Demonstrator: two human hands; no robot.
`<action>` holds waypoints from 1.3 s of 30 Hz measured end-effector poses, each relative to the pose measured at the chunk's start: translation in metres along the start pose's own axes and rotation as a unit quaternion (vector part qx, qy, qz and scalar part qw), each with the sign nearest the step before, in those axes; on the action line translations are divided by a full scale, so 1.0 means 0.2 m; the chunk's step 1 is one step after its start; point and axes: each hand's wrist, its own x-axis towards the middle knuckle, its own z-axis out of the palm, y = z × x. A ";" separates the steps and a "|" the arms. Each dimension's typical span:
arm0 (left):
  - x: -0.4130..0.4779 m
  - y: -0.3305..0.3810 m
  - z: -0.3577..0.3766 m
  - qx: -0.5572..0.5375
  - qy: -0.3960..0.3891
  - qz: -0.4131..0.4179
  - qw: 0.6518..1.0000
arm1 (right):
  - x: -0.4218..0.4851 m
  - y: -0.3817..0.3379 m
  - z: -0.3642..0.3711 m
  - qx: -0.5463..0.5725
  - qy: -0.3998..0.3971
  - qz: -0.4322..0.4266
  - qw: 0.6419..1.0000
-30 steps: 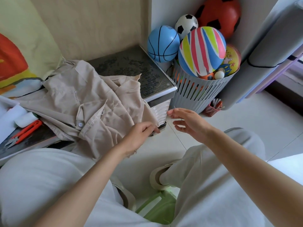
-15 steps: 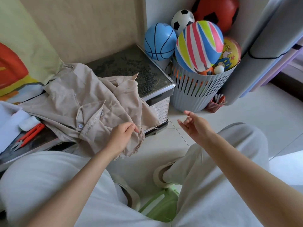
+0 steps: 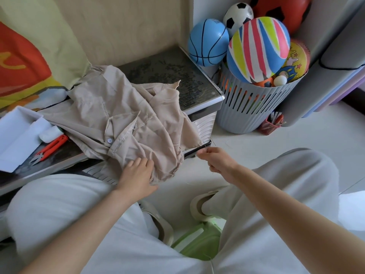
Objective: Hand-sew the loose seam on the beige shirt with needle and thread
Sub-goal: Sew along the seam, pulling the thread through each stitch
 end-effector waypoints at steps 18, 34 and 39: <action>0.01 -0.04 0.20 0.175 0.067 -0.020 0.982 | 0.01 -0.05 0.24 -0.103 -0.040 -0.007 0.994; 0.04 -0.11 0.14 0.178 0.106 -0.004 0.978 | 0.03 0.03 0.23 -0.453 0.021 -0.147 0.879; 0.06 -0.08 0.07 0.103 0.189 -0.004 0.976 | 0.04 0.02 0.20 -0.492 0.041 -0.200 0.846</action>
